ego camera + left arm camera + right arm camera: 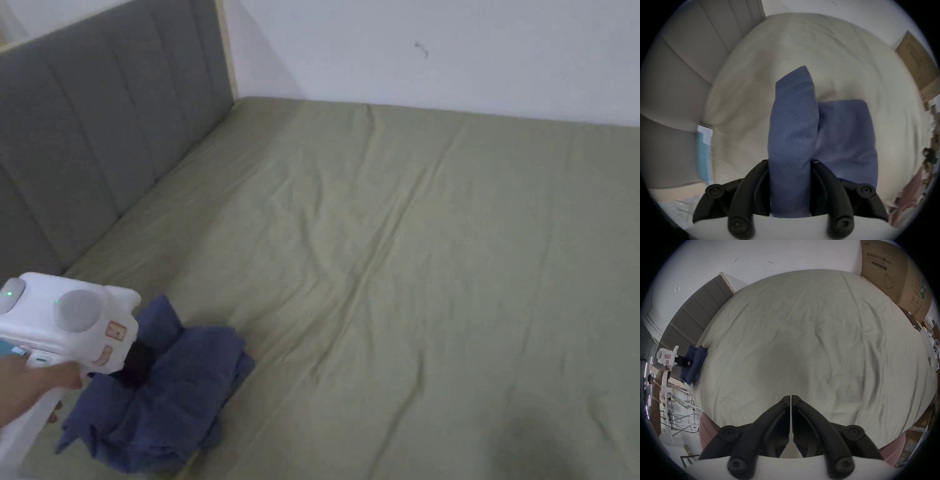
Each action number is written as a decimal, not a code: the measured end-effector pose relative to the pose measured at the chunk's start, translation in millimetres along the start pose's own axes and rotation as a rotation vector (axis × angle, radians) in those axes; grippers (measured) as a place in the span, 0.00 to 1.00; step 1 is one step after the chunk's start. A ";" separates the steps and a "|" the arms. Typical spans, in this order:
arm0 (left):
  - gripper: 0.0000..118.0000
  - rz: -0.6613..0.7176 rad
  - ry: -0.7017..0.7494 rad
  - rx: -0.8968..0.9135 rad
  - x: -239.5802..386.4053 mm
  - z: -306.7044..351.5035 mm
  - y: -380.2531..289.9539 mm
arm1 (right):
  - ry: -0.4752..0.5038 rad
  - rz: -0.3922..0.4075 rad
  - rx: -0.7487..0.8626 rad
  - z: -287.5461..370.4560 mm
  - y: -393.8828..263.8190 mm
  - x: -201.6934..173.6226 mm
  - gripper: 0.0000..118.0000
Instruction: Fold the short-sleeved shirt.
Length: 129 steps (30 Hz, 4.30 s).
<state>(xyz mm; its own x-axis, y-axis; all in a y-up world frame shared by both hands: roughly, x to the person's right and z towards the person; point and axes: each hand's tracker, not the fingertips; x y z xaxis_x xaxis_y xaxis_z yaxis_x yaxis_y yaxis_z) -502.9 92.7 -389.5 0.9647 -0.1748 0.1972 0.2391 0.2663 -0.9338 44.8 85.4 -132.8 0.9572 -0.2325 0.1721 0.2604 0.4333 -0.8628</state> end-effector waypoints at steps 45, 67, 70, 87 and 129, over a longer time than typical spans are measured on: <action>0.00 0.018 -0.229 1.097 333.2 294.1 -165.5 | -0.172 0.103 0.829 208.0 -26.8 -0.4 0.01; 0.25 0.121 -0.086 1.260 352.7 317.6 -191.3 | -0.273 0.142 1.028 237.2 -37.5 -15.3 0.18; 0.68 0.134 -0.136 1.230 347.3 317.9 -187.1 | -0.246 0.111 1.025 238.7 -33.6 -11.0 0.84; 1.00 0.147 -0.264 1.127 348.2 337.4 -182.5 | -0.240 0.085 1.040 240.6 -30.1 -5.6 0.99; 1.00 0.022 -0.043 1.197 362.3 331.2 -194.5 | -0.181 0.075 0.926 233.4 -27.3 -2.9 0.99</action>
